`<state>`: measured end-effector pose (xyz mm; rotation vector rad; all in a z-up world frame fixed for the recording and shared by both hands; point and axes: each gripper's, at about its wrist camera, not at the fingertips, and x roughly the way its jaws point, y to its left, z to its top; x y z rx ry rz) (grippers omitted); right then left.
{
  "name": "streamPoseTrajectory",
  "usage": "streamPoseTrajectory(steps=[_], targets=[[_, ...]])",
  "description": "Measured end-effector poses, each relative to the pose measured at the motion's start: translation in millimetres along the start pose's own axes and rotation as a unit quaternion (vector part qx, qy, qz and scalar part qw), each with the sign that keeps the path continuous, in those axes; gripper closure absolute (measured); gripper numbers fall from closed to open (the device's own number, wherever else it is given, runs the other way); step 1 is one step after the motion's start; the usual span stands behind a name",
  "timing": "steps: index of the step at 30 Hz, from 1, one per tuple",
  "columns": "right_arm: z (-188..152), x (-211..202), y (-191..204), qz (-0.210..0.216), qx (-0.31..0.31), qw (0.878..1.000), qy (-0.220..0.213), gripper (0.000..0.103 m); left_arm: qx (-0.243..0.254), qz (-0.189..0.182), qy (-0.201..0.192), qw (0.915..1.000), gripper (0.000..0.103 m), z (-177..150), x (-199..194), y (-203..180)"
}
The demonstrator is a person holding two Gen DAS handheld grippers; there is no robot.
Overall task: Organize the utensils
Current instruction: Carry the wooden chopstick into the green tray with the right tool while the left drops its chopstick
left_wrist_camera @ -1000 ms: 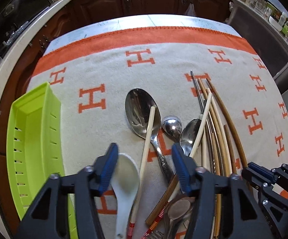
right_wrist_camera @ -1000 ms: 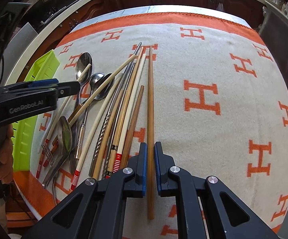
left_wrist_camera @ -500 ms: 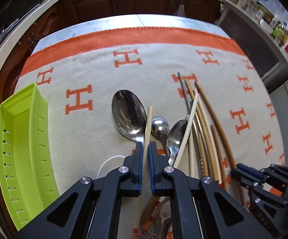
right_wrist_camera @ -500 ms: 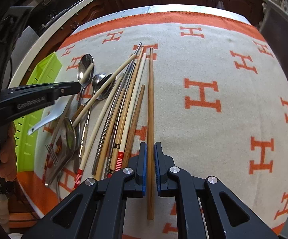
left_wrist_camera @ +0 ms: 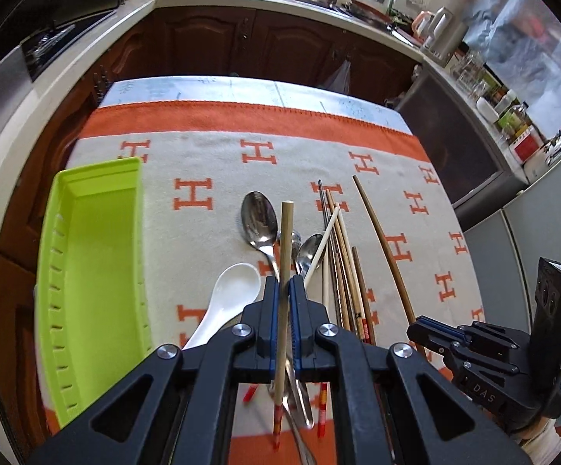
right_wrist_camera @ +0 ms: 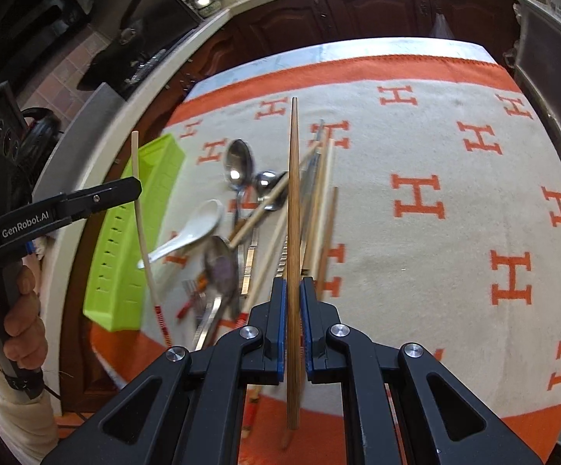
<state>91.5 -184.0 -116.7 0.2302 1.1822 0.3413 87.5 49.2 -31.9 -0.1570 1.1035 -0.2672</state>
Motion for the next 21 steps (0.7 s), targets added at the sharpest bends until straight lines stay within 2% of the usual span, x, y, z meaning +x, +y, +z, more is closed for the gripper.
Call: streamPoseTrajectory(steps=[7,14,17,21], targets=[[-2,-23,68,0.039,-0.050,0.998,-0.001,0.096,-0.017,0.027,-0.045,0.9985,0.100,-16,-80,35],[4,-13,159,0.082,-0.110,0.990,0.016,0.096,-0.052,0.063,-0.096,0.9921,0.100,-23,-150,78],[12,-8,196,0.104,-0.121,0.987,0.014,0.096,-0.065,0.074,-0.111,0.9889,0.100,-19,-164,91],[31,20,231,0.114,-0.123,0.986,0.017,0.096,-0.075,0.093,-0.101,0.9876,0.099,-11,-150,106]])
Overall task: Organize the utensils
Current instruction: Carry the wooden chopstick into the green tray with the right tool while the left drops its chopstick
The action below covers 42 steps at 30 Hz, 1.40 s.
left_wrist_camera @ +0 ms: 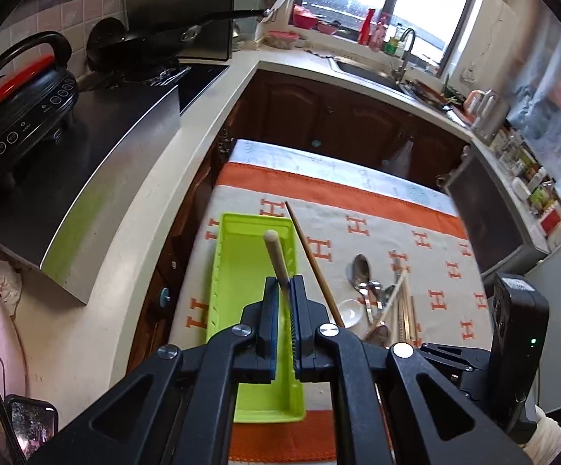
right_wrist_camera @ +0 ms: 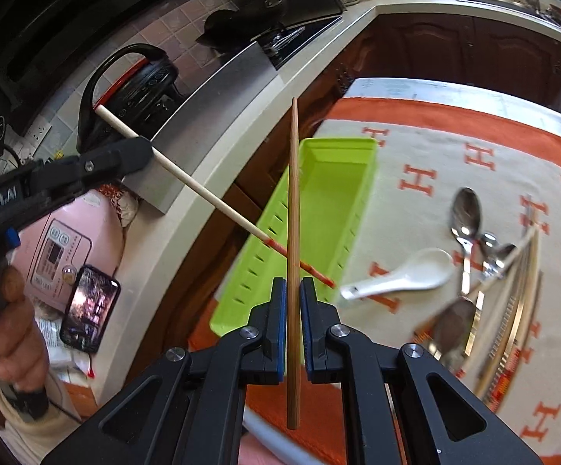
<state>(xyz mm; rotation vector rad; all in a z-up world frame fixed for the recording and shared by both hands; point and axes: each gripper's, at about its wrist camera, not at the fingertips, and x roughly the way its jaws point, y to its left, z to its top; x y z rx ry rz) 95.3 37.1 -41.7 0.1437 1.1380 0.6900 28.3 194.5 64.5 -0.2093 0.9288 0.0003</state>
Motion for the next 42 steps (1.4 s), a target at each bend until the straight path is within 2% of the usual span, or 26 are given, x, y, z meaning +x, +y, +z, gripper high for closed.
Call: streamPoseTrajectory(steps=[5,6,8,13,18,20,23,27,31,34,36,39,42], targets=[[29,65,-2,-0.010,0.016,0.999,0.035,0.096,-0.021,0.018,0.036,0.9990,0.099,9,60,15],[33,80,-6,-0.008,0.025,0.998,0.051,0.096,-0.021,0.027,0.043,0.9985,0.102,11,74,18],[36,99,-12,-0.010,0.040,0.997,0.069,0.096,-0.014,0.038,0.051,0.9979,0.102,14,97,20],[40,138,-28,0.003,0.076,0.991,0.114,0.096,0.014,0.034,0.072,0.9968,0.102,20,155,19],[36,164,-42,0.003,0.091,0.985,0.149,0.095,0.044,0.039,0.098,0.9935,0.102,7,199,5],[38,165,-42,0.005,0.086,0.984,0.154,0.094,0.041,0.028,0.099,0.9939,0.102,2,200,4],[45,153,-42,0.004,0.059,0.989,0.137,0.085,0.020,0.014,0.093,0.9954,0.097,-4,193,9],[52,138,-49,-0.026,0.045,0.992,0.112,0.071,-0.005,0.036,0.083,0.9959,0.090,-11,178,23],[48,145,-64,-0.024,0.071,0.988,0.134,0.071,-0.029,0.046,0.078,0.9954,0.081,-23,165,32],[38,143,-62,-0.019,0.073,0.987,0.140,0.071,-0.040,0.054,0.078,0.9946,0.078,-33,157,37],[31,141,-58,-0.016,0.069,0.987,0.142,0.071,-0.038,0.071,0.077,0.9938,0.076,-39,153,37],[24,141,-51,-0.022,0.054,0.988,0.143,0.071,-0.031,0.088,0.078,0.9926,0.064,-51,149,35],[16,134,-47,-0.031,0.039,0.989,0.137,0.071,-0.025,0.089,0.087,0.9920,0.063,-63,148,32]])
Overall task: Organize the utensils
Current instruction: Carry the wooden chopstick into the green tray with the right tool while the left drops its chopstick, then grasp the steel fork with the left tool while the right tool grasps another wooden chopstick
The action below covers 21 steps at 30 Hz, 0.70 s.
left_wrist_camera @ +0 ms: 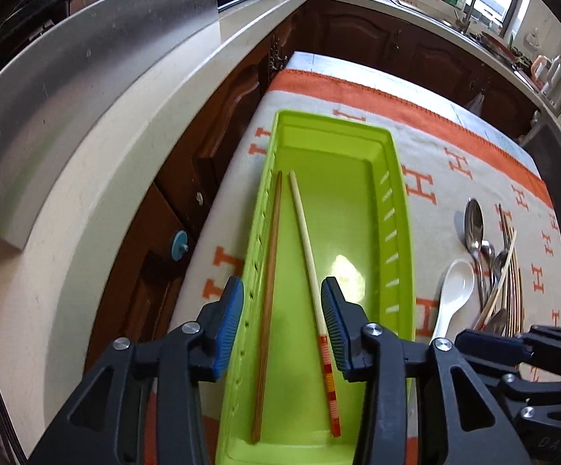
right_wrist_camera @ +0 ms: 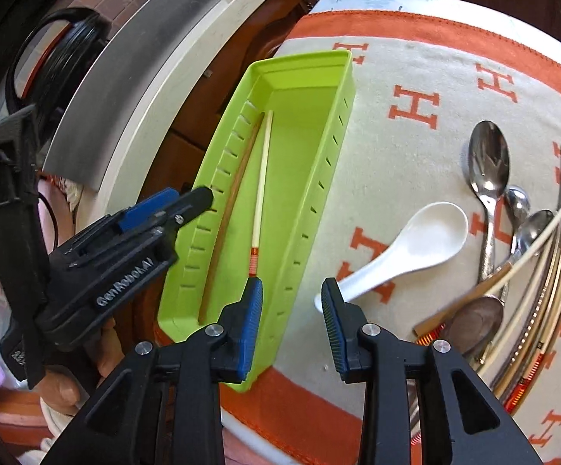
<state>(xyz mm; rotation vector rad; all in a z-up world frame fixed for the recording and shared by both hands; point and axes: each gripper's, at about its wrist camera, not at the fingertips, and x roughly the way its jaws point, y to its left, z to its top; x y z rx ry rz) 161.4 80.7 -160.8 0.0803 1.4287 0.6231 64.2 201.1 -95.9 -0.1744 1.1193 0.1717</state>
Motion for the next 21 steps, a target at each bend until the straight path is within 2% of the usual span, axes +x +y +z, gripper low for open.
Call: streamPoseTrajectory(steps=[2,5,11,14,16,21], targets=[[-8,-15,-8,-0.009,-0.007,1.000,-0.005,0.071,0.006,-0.002,0.006,1.0000,0.063,-8,1,-4],[-21,-24,-14,-0.023,-0.012,1.000,-0.013,0.071,0.019,0.002,0.011,0.9998,0.057,-18,2,-13],[-55,-62,-34,-0.036,-0.002,0.999,-0.040,0.071,0.033,0.005,0.021,0.9992,0.056,-31,1,-27],[-68,-77,-49,-0.045,0.008,0.997,-0.054,0.071,0.044,0.003,0.018,0.9989,0.053,-35,-7,-36],[-76,-85,-58,-0.051,0.018,0.997,-0.062,0.071,0.053,0.002,0.012,0.9985,0.046,-38,-13,-44],[-101,-110,-89,-0.078,0.037,0.992,-0.087,0.071,0.078,-0.011,-0.001,0.9969,0.045,-46,-30,-63]])
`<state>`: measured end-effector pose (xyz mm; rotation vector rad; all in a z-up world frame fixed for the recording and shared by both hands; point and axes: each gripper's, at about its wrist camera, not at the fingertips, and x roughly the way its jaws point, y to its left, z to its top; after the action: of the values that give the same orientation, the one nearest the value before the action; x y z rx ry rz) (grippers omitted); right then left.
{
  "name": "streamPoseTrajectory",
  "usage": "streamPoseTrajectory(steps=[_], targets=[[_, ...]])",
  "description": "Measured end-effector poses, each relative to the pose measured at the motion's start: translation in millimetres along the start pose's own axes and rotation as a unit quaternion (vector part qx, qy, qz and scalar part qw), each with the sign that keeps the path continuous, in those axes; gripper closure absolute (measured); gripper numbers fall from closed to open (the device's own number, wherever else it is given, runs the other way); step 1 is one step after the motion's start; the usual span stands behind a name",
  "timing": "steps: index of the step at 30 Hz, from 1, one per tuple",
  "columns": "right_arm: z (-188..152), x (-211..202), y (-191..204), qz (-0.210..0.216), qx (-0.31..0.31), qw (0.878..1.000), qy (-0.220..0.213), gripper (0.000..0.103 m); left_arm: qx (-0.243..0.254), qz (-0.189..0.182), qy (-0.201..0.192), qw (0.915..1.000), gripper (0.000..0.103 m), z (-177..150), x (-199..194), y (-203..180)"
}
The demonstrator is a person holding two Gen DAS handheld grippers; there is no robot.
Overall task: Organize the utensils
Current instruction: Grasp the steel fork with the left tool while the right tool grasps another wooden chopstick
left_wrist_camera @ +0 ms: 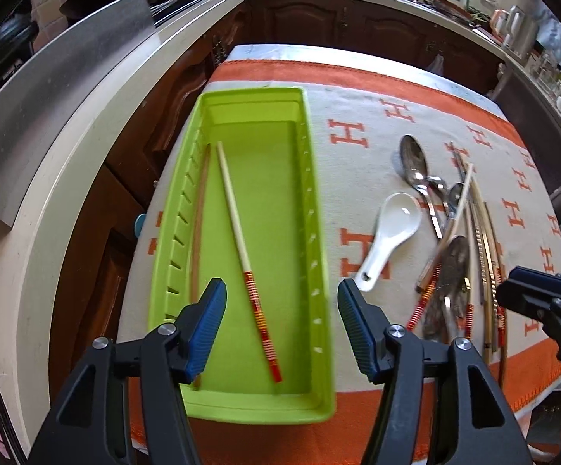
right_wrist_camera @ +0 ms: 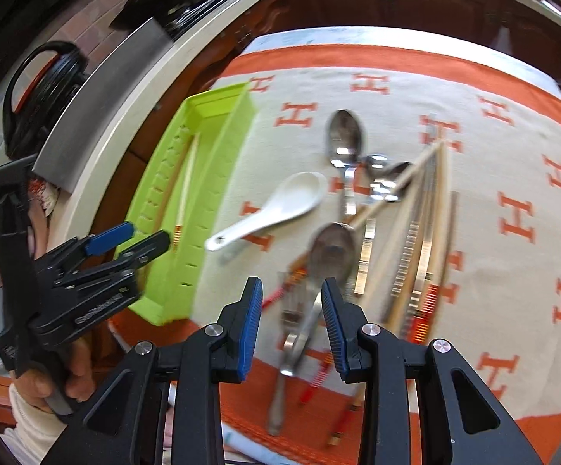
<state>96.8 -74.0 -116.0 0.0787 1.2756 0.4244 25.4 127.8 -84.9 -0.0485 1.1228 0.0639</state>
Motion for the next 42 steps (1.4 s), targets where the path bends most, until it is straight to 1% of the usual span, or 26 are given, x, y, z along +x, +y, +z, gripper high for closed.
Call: streamPoseTrajectory(steps=[4,9,13,15,19,20,22,26,28,29,30,36,42], targets=[[-12,-11,-25,-0.025,0.014,1.000,-0.014,0.071,0.010,-0.028,-0.010,0.9995,0.045,-1,-10,-15],[-29,-16,-55,-0.030,0.043,0.998,-0.019,0.071,0.026,-0.067,-0.005,0.9974,0.045,-3,-12,-35],[-38,-17,-71,-0.027,0.063,0.997,-0.022,0.071,0.043,-0.093,0.015,0.9946,0.045,-11,-6,-53],[-39,-15,-76,-0.027,0.069,0.997,-0.025,0.071,0.053,-0.105,0.031,0.9926,0.045,-18,0,-61],[-42,-16,-88,-0.028,0.078,0.996,-0.030,0.071,0.054,-0.124,0.064,0.9887,0.045,-30,15,-70],[-45,-15,-91,-0.030,0.080,0.996,-0.030,0.071,0.051,-0.129,0.071,0.9878,0.047,-32,19,-71],[-46,-13,-95,-0.033,0.080,0.996,-0.029,0.071,0.046,-0.140,0.086,0.9854,0.060,-37,26,-74],[-57,-5,-104,-0.034,0.081,0.996,-0.019,0.071,0.036,-0.150,0.104,0.9826,0.066,-45,37,-78],[-63,-2,-108,-0.034,0.082,0.996,-0.014,0.071,0.031,-0.156,0.116,0.9805,0.075,-49,42,-81],[-65,-1,-111,-0.032,0.083,0.996,-0.012,0.071,0.029,-0.157,0.122,0.9796,0.076,-51,45,-83],[-68,0,-113,-0.030,0.085,0.996,-0.011,0.071,0.029,-0.156,0.125,0.9793,0.077,-52,47,-86],[-77,-2,-119,-0.023,0.085,0.996,-0.011,0.071,0.046,-0.125,0.113,0.9846,0.078,-52,48,-105],[-80,-4,-119,-0.023,0.073,0.997,-0.015,0.071,0.092,-0.066,0.102,0.9883,0.078,-54,46,-132]])
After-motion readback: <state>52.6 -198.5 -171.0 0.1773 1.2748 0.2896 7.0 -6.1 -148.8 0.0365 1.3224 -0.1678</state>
